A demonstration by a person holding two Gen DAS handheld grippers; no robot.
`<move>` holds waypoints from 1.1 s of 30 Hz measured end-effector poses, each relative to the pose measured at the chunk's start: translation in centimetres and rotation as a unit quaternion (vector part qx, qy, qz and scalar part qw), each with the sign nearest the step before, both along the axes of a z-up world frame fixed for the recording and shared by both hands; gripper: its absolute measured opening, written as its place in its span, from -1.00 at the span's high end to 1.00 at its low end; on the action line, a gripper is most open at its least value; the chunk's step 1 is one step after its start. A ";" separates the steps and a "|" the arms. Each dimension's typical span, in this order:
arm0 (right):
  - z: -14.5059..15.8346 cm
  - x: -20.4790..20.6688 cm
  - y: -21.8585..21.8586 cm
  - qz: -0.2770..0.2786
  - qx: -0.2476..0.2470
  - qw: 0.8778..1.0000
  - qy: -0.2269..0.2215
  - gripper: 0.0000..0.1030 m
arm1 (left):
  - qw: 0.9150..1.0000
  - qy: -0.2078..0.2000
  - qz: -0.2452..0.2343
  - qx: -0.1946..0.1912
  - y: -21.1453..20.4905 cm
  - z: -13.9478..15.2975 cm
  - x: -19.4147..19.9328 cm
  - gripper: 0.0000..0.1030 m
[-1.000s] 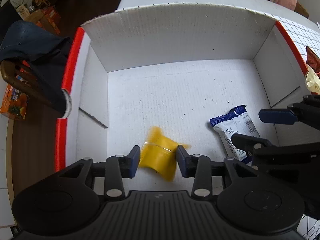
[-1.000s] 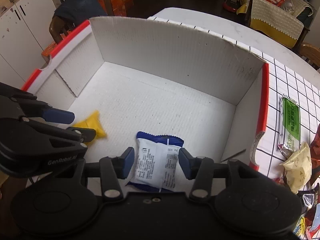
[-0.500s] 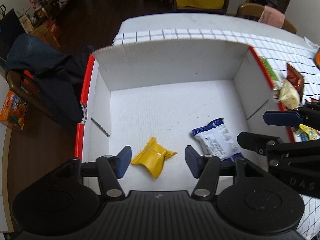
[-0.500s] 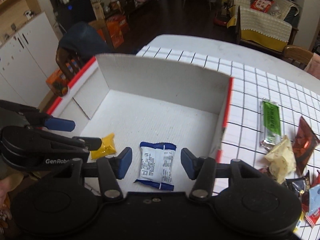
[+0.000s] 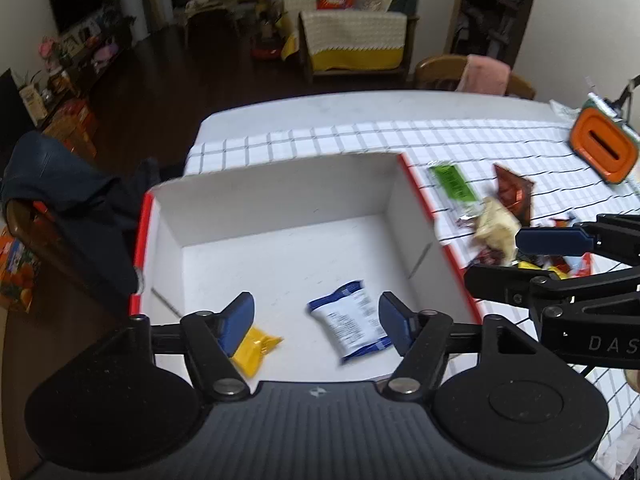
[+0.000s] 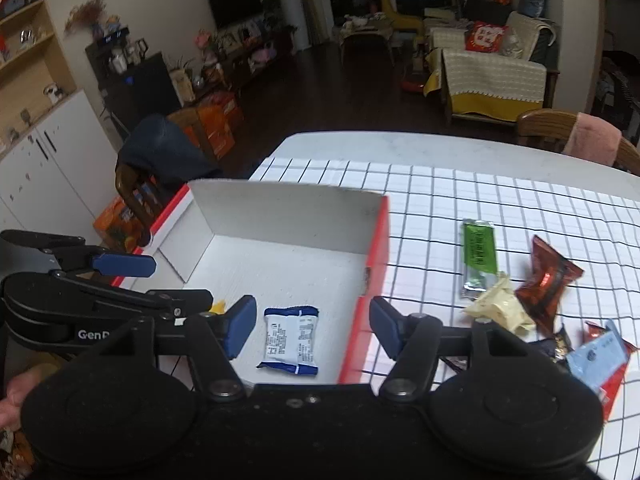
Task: Organize snacks
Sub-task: 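Move both tools back from the box toward the snack pile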
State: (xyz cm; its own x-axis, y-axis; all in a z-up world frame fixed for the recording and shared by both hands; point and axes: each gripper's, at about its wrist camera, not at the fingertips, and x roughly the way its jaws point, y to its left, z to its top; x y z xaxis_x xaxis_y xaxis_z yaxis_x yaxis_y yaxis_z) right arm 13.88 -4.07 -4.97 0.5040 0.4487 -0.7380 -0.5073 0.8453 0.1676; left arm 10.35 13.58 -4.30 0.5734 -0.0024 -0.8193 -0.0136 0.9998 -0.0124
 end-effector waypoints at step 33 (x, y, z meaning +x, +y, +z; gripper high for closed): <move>-2.4 1.9 -23.6 -0.147 -0.017 0.989 -0.010 -0.99 | 0.997 -0.002 -0.073 -0.033 -17.0 -3.5 3.5 -0.64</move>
State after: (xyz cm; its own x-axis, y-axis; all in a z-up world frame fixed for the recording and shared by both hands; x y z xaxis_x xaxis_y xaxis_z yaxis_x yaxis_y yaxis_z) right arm 15.82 -27.71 -7.39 0.6233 0.2566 -0.7387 -0.2420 0.9616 0.1298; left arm 13.84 -3.43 -7.80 0.5664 -0.1411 -0.8120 0.1332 0.9880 -0.0788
